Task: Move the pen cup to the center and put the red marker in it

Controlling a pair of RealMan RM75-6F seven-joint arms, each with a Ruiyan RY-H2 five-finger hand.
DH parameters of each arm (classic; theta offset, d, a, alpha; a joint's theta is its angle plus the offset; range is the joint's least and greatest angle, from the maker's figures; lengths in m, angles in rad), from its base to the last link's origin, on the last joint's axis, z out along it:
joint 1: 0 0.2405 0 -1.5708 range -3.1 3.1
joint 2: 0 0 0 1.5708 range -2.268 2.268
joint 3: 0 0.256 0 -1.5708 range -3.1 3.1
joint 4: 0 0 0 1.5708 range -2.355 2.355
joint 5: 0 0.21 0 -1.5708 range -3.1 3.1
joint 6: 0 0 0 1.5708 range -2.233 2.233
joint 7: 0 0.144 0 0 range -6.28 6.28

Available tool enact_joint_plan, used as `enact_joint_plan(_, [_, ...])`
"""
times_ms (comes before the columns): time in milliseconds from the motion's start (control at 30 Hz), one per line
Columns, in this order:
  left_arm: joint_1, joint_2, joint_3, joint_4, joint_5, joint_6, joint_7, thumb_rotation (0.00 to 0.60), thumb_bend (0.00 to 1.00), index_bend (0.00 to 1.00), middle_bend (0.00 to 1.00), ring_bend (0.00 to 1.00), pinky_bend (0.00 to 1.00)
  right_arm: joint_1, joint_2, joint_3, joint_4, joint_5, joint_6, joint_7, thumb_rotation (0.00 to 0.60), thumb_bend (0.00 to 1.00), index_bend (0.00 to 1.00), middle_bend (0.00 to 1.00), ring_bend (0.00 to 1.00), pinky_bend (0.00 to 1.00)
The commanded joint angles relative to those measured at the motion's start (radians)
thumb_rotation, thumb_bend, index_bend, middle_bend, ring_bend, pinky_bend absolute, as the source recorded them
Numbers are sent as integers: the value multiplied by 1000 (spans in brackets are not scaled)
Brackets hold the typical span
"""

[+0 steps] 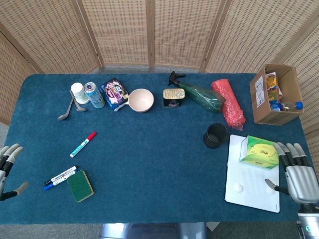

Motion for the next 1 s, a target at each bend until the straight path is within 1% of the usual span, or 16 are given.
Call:
enact_joint_plan(33, [2,5,2,-2,6,4,-6,600,256,42,0,0,0,25,-2,4,-15,-13,-27,-13,600,0,0,0,0,108])
enact_joint_plan(167, [6,9,2,-6,10,16,-13,600,256,42,0,0,0,80,11,19,-55,-31,-88,-27,600,0,0,0,0,123])
enact_joint_plan(300, [9,13,2,-6,12,21,-22,600,256,43,0,0,0,153,23,48,-100,-10,-185,-58,600,0,0,0,0,124])
enact_joint_plan(367, [9,15,2,-5,10,20,-27,600,257,43,0,0,0,197,24,62,-123,13,-251,-96,600,0,0,0,0,124])
enact_joint_plan(500, [8,18,0,-4,5,18,-36,600,256,42,0,0,0,260,17,87,-151,75,-346,-155,600,0,0,0,0,123])
enact_joint_plan(567, [8,21,2,-4,6,14,-41,600,256,42,0,0,0,301,9,101,-155,125,-411,-189,600,0,0,0,0,123])
enact_joint_plan(667, [7,25,3,-6,11,14,-50,600,257,43,0,0,0,350,-10,115,-142,185,-484,-227,600,0,0,0,0,123])
enact_joint_plan(767, [7,27,3,-4,12,13,-56,600,257,42,0,0,0,401,-49,131,-94,248,-540,-269,600,0,0,0,0,123])
enact_joint_plan(1000, [10,37,5,-16,10,13,-57,600,256,43,0,0,0,502,-136,165,7,390,-623,-359,600,0,0,0,0,124])
